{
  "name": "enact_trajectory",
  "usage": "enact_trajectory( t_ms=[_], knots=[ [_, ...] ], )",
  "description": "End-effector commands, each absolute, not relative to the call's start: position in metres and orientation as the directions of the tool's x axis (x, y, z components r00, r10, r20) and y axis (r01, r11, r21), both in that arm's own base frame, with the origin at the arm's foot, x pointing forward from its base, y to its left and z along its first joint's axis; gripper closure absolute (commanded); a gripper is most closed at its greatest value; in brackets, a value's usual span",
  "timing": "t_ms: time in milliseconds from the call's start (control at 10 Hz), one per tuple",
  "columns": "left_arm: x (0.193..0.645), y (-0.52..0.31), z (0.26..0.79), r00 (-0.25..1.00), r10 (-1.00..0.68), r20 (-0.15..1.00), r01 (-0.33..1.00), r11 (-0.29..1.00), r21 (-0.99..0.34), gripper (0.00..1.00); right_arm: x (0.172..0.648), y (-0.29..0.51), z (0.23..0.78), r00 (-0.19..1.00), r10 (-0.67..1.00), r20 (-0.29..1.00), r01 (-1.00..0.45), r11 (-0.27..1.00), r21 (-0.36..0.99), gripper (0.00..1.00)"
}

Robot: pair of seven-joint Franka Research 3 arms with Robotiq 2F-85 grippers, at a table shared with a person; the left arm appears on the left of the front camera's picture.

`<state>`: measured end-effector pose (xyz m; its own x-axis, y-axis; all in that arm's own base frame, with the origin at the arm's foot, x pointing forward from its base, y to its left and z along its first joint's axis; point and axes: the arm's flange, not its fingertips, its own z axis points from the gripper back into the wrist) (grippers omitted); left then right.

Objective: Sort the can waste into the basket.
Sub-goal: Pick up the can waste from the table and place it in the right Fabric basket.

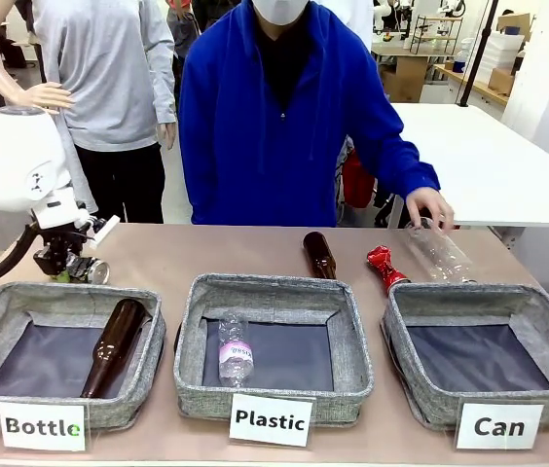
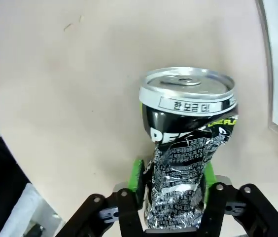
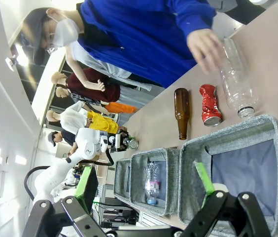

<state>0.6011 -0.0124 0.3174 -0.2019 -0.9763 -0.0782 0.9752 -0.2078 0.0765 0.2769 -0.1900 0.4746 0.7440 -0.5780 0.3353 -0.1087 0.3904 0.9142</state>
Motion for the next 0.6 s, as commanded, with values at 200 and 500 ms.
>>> enact_trajectory(
  t_ms=[200,500],
  knots=[
    [0.596,-0.01,0.332,-0.167,-0.984,-0.062,0.974,-0.174,0.147,1.0,0.28,-0.191,0.475,0.729,-0.58,0.363,-0.145,0.388,0.91,0.0],
    [0.576,-0.002,0.377,-0.045,-0.999,0.006,0.979,-0.043,0.2,1.0,0.28,-0.191,0.475,0.729,-0.58,0.363,-0.145,0.388,0.91,0.0]
  ],
)
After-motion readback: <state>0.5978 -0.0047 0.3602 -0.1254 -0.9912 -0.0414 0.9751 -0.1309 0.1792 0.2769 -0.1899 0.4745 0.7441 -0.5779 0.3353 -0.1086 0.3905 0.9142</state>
